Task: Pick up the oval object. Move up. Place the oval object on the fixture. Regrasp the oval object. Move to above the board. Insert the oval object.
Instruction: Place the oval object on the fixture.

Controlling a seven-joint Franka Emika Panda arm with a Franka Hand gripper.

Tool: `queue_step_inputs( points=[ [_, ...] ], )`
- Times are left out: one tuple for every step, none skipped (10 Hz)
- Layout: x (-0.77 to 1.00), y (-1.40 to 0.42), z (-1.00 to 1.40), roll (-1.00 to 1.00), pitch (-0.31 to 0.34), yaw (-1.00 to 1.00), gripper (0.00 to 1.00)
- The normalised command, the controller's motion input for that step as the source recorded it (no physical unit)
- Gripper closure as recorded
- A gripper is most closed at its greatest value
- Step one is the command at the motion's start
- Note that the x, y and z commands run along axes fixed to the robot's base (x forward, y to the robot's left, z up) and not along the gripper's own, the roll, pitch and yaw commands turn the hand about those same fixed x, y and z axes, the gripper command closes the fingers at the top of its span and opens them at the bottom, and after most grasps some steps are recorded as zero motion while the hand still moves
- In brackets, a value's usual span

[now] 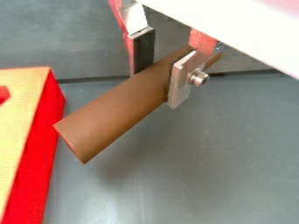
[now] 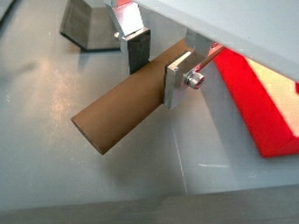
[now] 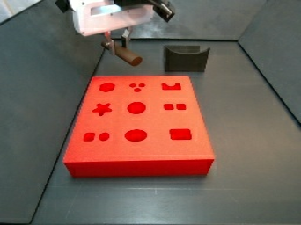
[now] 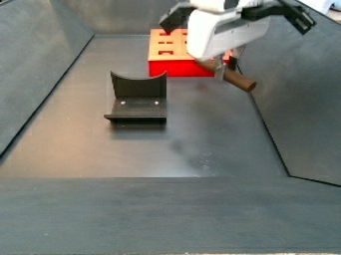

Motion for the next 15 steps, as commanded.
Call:
queue_step_inputs(
  points=[
    [-0.01, 0.00, 1.00, 0.01, 0.003, 0.00, 1.00],
    [-0.01, 0.00, 1.00, 0.01, 0.007, 0.00, 1.00],
    [-0.01, 0.00, 1.00, 0.01, 0.015, 0.00, 1.00],
    [-0.02, 0.01, 1.00, 0.02, 0.019, 0.00, 1.00],
    [-0.02, 0.01, 1.00, 0.02, 0.025, -0.01, 1.00],
    [-0.02, 0.02, 1.00, 0.03, 0.032, -0.01, 1.00],
    [-0.02, 0.02, 0.84, 0.03, 0.042, -0.01, 1.00],
    [-0.01, 0.02, 0.67, 0.04, 0.049, -0.01, 1.00],
    [0.00, 0.02, 0.51, 0.04, 0.058, -0.01, 1.00],
    [0.01, 0.02, 0.30, 0.04, 0.075, -0.01, 1.00],
    [1.00, 0.20, 0.00, 0.01, -0.126, -1.00, 1.00],
    [1.00, 0.19, -0.04, 0.01, -0.121, -1.00, 1.00],
    [1.00, 0.18, -0.04, 0.00, -0.123, -1.00, 1.00],
    [1.00, 0.17, -0.03, 0.00, -0.117, -1.00, 1.00],
    [1.00, 0.16, -0.03, 0.00, -0.113, -1.00, 1.00]
  ],
)
